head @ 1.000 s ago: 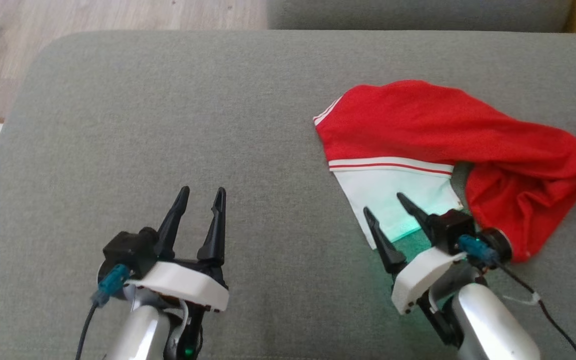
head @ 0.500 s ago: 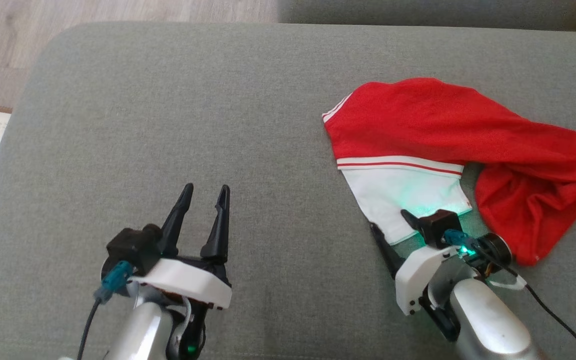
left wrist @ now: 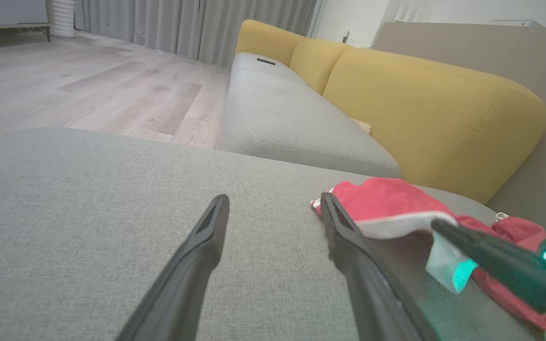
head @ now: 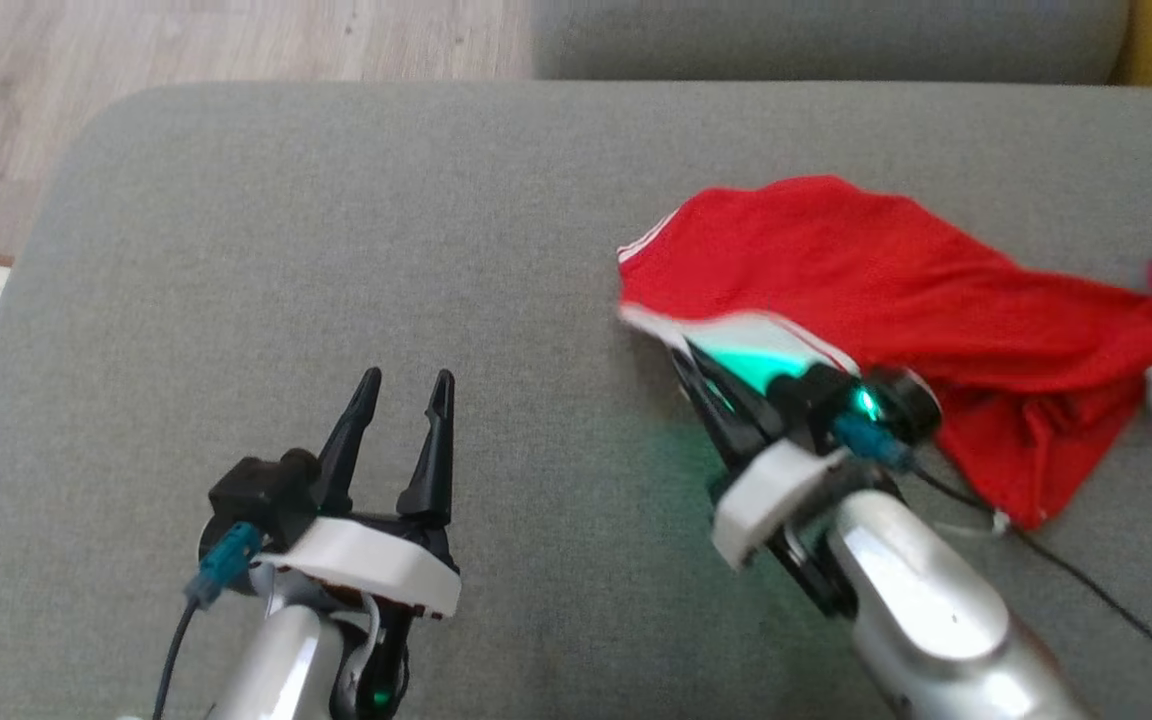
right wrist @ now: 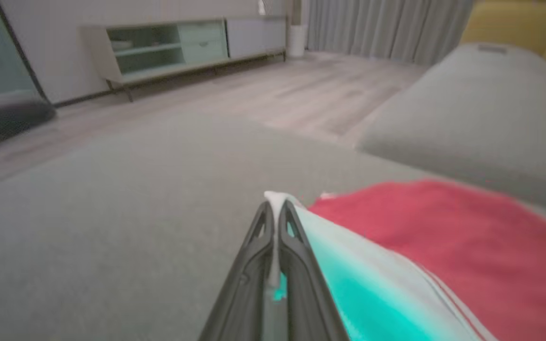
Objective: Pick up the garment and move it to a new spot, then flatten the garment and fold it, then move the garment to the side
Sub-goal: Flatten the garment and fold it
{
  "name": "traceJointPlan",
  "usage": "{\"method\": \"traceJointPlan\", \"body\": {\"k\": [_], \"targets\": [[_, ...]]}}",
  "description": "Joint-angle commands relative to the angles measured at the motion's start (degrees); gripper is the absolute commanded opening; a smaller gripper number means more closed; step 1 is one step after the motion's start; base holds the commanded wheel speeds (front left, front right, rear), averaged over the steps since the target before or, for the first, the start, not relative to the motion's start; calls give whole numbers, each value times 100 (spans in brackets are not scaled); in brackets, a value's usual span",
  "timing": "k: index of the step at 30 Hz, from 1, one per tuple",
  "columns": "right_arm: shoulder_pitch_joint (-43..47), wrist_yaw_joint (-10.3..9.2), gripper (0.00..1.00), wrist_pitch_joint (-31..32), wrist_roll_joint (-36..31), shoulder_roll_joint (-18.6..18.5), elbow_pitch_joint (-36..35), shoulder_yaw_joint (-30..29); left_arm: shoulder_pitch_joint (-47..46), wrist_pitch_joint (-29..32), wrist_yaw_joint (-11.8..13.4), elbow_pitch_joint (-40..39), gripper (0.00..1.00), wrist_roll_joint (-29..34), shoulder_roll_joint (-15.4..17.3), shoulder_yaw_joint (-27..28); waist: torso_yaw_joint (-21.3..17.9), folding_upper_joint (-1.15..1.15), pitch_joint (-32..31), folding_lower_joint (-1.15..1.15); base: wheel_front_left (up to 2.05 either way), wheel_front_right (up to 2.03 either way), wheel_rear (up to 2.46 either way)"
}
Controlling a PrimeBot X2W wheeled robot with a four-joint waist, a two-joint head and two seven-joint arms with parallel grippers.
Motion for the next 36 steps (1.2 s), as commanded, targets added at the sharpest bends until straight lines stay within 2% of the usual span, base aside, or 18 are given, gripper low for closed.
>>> {"method": "traceJointPlan", "body": {"k": [1,8,13,17,20,24,27,31,32,36], "targets": [[-308,39,0,-115,48,106,-385,219,-160,-45,20,-184,100,-12,15,204,-14,0,-104,0,0,0,0],[-540,39,0,-114,351,87,-1542,841,30,-45,41,-204,100,1,15,255,21,0,-385,0,0,0,0],[-709,39,0,68,674,5,-2620,1238,129,-45,48,-228,100,10,15,296,67,0,-478,0,0,0,0],[-1007,39,0,281,836,-178,-3449,1210,148,-45,50,-274,100,-3,15,284,122,0,-419,0,0,0,0],[-1316,39,0,553,943,-421,-3711,960,136,-45,60,-309,100,-32,15,255,160,0,-308,0,0,0,0],[-1776,39,0,779,1077,-910,-3452,493,41,-45,49,-343,100,-71,15,168,260,0,-82,0,0,0,0],[-2169,39,0,876,1187,-1340,-2989,315,-71,-45,37,-348,100,-98,15,109,350,0,143,0,0,0,0],[-2856,39,0,857,1266,-1875,-2182,541,-238,-45,3,-335,100,-127,15,26,481,0,480,0,0,0,0],[-2856,39,0,857,1266,-1875,-2182,541,-238,-45,3,-335,100,-127,15,26,481,0,480,0,0,0,0],[-3723,39,0,673,1300,-2289,-1157,947,-455,-45,-34,-344,100,-202,15,-130,683,0,792,0,0,0,0]]}}
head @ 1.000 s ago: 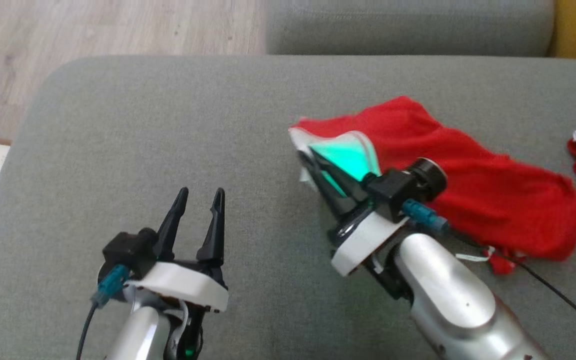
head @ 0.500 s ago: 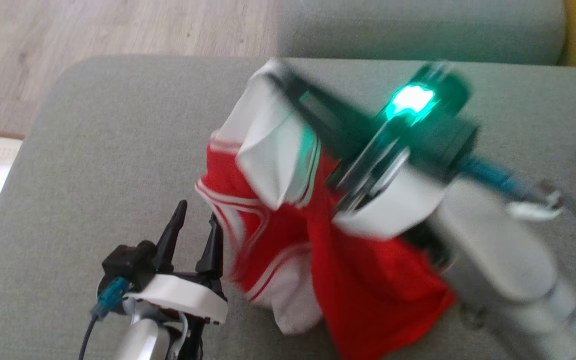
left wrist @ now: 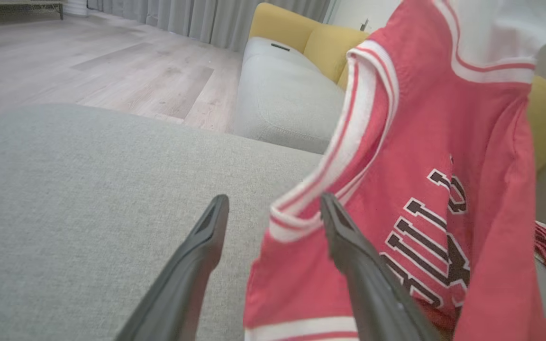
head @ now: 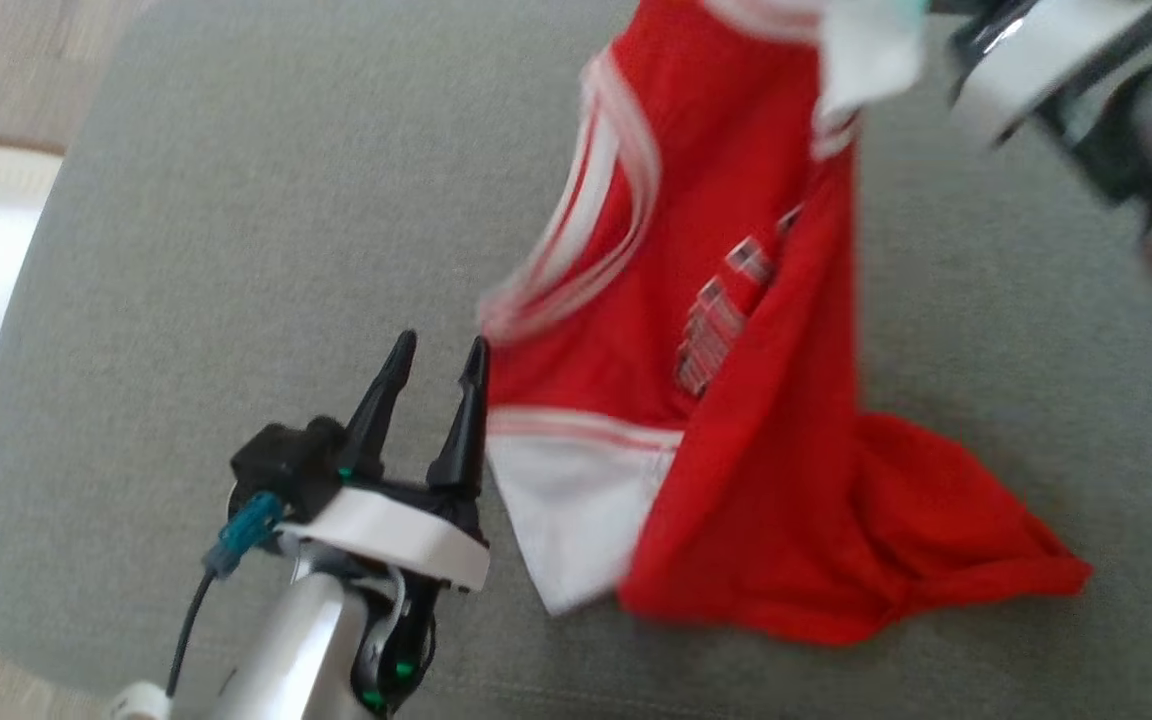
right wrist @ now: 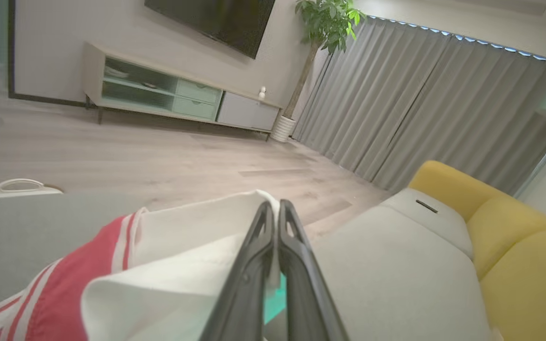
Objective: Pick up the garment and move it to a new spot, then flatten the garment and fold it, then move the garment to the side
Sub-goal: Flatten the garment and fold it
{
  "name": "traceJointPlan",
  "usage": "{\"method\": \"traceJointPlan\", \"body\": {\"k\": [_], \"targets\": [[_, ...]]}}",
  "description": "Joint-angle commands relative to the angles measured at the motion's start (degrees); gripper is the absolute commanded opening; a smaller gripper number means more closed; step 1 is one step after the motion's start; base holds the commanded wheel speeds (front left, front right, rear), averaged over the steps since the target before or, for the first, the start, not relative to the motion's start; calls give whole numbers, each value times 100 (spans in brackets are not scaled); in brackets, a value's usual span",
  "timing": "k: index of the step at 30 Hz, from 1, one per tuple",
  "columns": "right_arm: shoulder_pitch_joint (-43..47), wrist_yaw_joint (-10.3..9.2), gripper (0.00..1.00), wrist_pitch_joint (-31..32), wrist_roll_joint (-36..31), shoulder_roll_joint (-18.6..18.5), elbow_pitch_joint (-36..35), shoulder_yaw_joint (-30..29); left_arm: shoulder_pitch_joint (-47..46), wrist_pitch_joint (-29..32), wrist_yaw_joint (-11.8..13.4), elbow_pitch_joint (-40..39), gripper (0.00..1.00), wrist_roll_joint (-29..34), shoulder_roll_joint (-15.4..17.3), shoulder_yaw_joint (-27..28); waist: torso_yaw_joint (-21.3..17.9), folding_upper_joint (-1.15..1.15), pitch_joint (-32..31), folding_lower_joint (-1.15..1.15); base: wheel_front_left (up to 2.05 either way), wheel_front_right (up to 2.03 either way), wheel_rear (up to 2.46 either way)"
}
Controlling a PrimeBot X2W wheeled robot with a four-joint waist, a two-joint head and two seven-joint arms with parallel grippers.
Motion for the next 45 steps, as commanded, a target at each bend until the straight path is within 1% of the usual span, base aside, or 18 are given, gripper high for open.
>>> {"method": "traceJointPlan", "body": {"k": [1,3,4,5,8,10,12,14,17,22,25,29,34,35,39,41,42,45], "targets": [[-265,39,0,-59,48,-34,-12,-15,-239,-45,-22,-199,100,-38,20,147,193,0,213,0,0,0,0],[-711,39,0,-176,-53,-125,614,157,-327,-45,-4,-209,100,-98,20,75,270,0,310,0,0,0,0],[-913,39,65,-280,-104,-130,932,197,-363,-45,8,-214,100,-125,20,43,298,0,346,0,0,0,0],[-1094,39,100,-341,-193,-136,1256,271,-392,-45,20,-217,100,-149,20,9,324,0,374,0,0,0,0],[-1524,39,100,-360,-477,-49,2242,299,-429,-45,62,-224,100,-193,20,-48,340,0,407,0,0,0,0],[-1694,39,100,-435,-450,151,2749,68,-436,-45,85,-232,100,-200,20,-46,315,0,416,0,0,0,0],[-1763,39,100,-596,-394,385,3069,-81,-425,-45,102,-218,100,-193,20,-13,257,0,386,0,0,0,0],[-1770,39,100,-713,-294,596,3286,-164,-409,-45,102,-193,100,-164,20,39,168,0,345,0,0,0,0],[-1753,39,100,-911,-280,763,3432,-67,-409,-45,86,-167,100,-96,20,149,17,0,255,0,0,0,0],[-1583,39,100,-1225,-98,863,3456,-44,-392,-45,59,-154,100,-9,20,352,-226,0,16,0,0,0,0],[-1316,39,100,-1355,72,918,3308,-105,-332,-45,49,-145,100,44,20,456,-364,0,-177,0,0,0,0],[-746,39,100,-1444,207,972,2902,-264,-187,-45,50,-156,100,108,20,568,-539,0,-461,0,0,0,0],[264,39,100,-1464,150,1106,2007,-678,14,-45,75,-212,100,168,20,701,-724,0,-739,0,0,0,0],[783,39,100,-1465,47,1203,1594,-939,100,-45,85,-235,100,185,20,734,-797,0,-843,0,0,0,0],[1922,39,100,-1466,-410,1438,843,-1361,269,-45,94,-274,100,203,20,741,-880,0,-973,0,0,0,0],[1922,39,100,-1466,-410,1438,843,-1361,269,-45,94,-274,100,203,20,741,-880,0,-973,0,0,0,0],[2480,39,100,-1436,-630,1601,504,-1638,325,-45,95,-283,100,210,20,737,-904,0,-1011,0,0,0,0],[3293,39,100,-1279,-945,1971,29,-2037,398,-45,87,-283,100,226,20,745,-940,0,-1056,0,0,0,0]]}}
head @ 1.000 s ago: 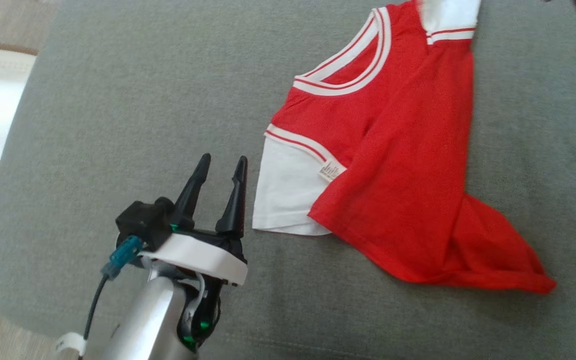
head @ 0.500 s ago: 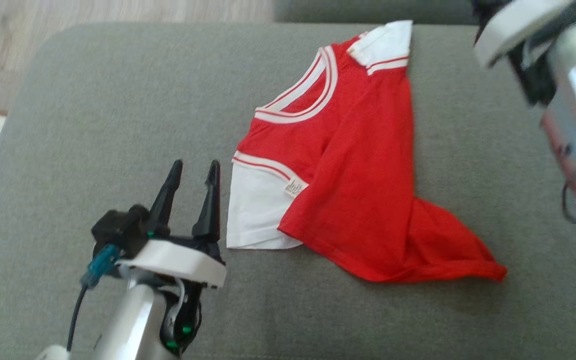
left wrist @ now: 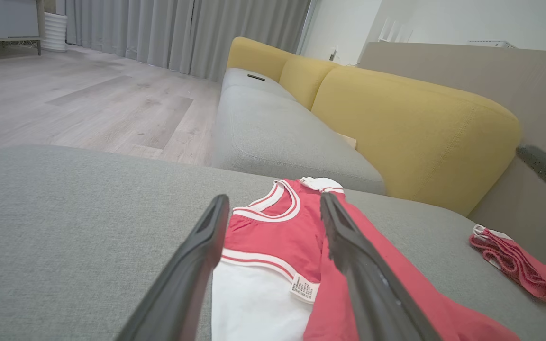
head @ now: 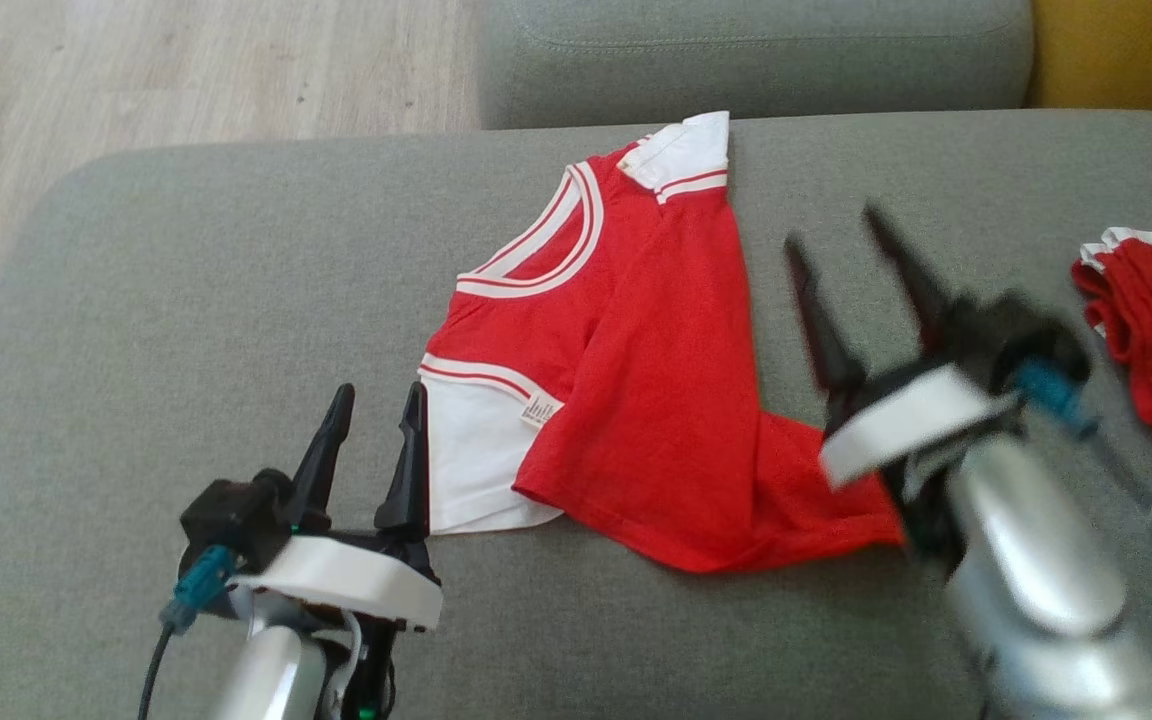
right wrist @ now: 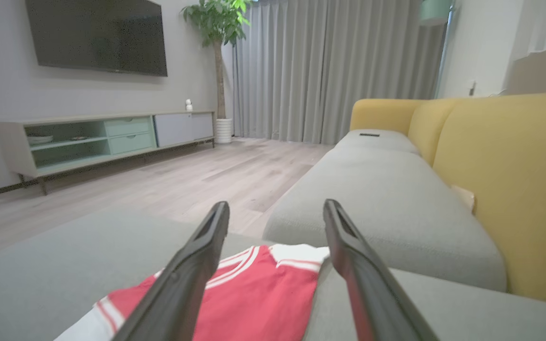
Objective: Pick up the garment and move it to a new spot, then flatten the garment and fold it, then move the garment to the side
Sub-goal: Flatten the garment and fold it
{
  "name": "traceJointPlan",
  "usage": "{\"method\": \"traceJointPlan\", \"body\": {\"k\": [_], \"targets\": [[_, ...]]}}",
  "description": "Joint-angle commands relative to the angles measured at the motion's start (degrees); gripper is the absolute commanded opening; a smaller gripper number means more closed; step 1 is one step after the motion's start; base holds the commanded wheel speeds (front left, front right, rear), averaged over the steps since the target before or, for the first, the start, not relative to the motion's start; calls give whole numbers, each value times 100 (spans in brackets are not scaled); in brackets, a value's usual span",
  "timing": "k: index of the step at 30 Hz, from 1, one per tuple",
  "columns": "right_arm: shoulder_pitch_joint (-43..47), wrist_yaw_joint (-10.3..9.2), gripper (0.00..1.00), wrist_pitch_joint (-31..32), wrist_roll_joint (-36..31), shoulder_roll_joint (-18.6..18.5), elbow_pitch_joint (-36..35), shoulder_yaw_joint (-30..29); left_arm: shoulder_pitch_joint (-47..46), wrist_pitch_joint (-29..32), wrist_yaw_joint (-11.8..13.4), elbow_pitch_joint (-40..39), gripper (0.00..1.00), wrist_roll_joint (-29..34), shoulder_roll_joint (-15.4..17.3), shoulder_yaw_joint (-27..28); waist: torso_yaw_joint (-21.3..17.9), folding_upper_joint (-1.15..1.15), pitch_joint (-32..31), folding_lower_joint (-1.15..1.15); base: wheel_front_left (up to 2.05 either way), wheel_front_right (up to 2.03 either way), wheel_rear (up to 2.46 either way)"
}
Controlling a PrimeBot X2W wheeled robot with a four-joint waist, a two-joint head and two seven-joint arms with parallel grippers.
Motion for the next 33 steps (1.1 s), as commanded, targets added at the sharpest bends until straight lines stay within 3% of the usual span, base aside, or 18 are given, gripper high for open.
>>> {"method": "traceJointPlan", "body": {"k": [1,7,14,24,33], "targets": [[72,39,100,54,-118,190,-337,35,-135,-45,15,-210,100,78,31,182,-11,0,-12,0,0,0,0],[1278,39,100,339,-415,544,-1014,11,-108,-45,-11,-162,100,87,31,115,67,0,8,0,0,0,0],[1476,39,100,682,-467,583,-1164,618,-206,-45,-36,-144,100,103,31,83,297,0,176,0,0,0,0],[893,39,100,1040,-604,585,-272,1381,-368,-45,-9,-70,100,-24,31,-106,853,0,459,0,0,0,0],[506,39,100,758,-835,586,729,1437,-470,-45,28,-89,100,-155,31,-176,1249,0,636,0,0,0,0]]}}
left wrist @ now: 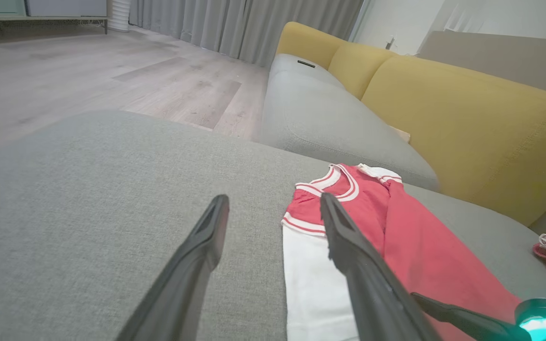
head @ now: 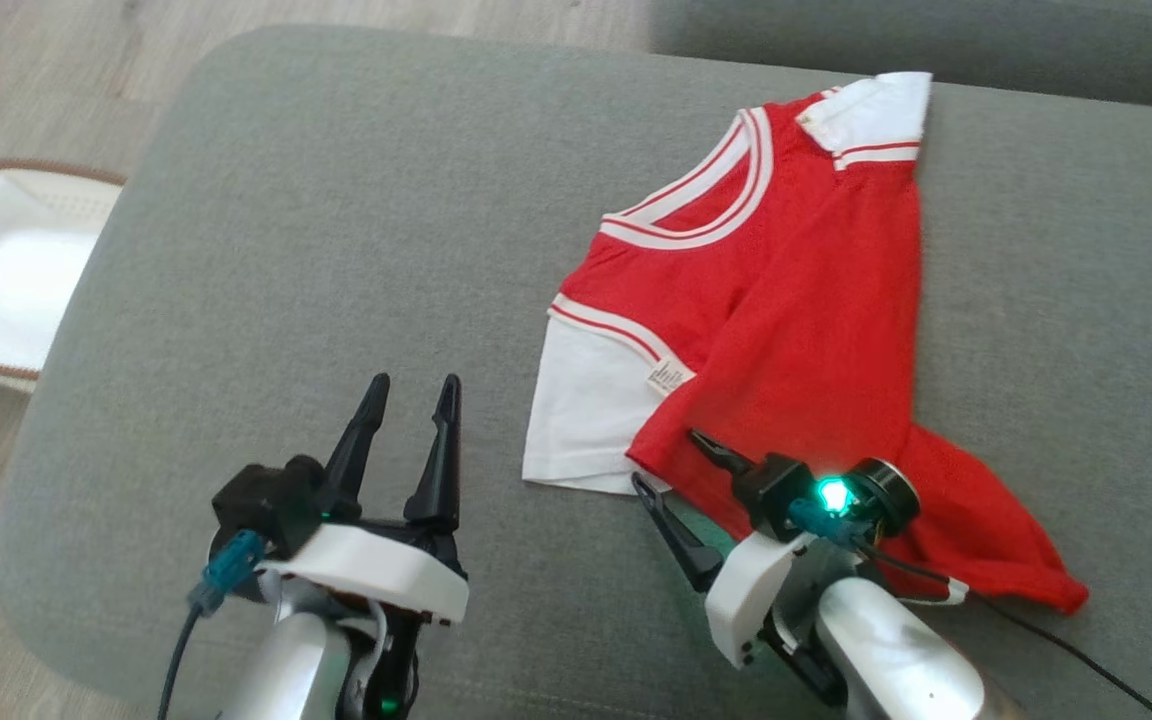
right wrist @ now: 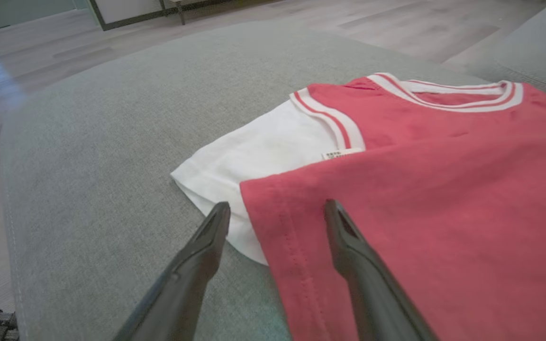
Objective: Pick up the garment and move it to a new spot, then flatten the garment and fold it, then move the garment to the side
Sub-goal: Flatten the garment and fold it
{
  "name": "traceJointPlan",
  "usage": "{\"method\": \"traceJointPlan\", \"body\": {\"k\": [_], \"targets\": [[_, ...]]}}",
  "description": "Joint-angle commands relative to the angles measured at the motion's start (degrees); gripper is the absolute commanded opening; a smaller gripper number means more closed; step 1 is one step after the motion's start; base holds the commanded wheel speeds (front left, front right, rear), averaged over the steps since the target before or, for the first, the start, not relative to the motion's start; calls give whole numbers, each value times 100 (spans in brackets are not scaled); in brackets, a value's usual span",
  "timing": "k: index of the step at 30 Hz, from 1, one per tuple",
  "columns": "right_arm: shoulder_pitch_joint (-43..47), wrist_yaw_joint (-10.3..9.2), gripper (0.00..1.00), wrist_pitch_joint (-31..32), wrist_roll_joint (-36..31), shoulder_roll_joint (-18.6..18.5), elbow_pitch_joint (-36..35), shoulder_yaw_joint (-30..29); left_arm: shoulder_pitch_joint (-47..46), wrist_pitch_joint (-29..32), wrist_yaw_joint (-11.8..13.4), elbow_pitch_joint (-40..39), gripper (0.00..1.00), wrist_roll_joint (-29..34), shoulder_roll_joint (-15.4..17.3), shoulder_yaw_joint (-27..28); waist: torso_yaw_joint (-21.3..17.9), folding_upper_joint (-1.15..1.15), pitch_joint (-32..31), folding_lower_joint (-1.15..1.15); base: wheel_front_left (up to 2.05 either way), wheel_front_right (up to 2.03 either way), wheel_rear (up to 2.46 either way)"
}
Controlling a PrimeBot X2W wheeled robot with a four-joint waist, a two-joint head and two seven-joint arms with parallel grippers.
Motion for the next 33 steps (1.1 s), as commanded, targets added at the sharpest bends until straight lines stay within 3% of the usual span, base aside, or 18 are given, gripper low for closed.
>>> {"method": "traceJointPlan", "body": {"k": [1,12,13,14,15,24,33], "targets": [[-237,39,100,-118,-13,90,3,55,-279,-45,31,-184,100,-35,29,155,111,0,71,0,0,0,0],[-415,39,100,-315,392,90,379,151,-258,-45,70,-185,100,-44,29,144,113,0,101,0,0,0,0],[-440,39,74,-323,433,90,402,180,-264,-45,76,-184,100,-46,29,152,97,0,105,0,0,0,0],[-466,39,33,-333,475,90,427,199,-275,-45,80,-183,100,-51,29,160,85,0,111,0,0,0,0],[-494,39,0,-343,503,90,455,224,-289,-45,80,-183,100,-53,29,166,73,0,117,0,0,0,0],[-680,39,0,-610,721,90,544,230,-283,-45,66,-191,100,10,29,287,-154,0,71,0,0,0,0],[-703,39,0,-869,712,90,128,-532,-169,-45,15,-207,100,109,29,447,-699,0,-140,0,0,0,0]]}}
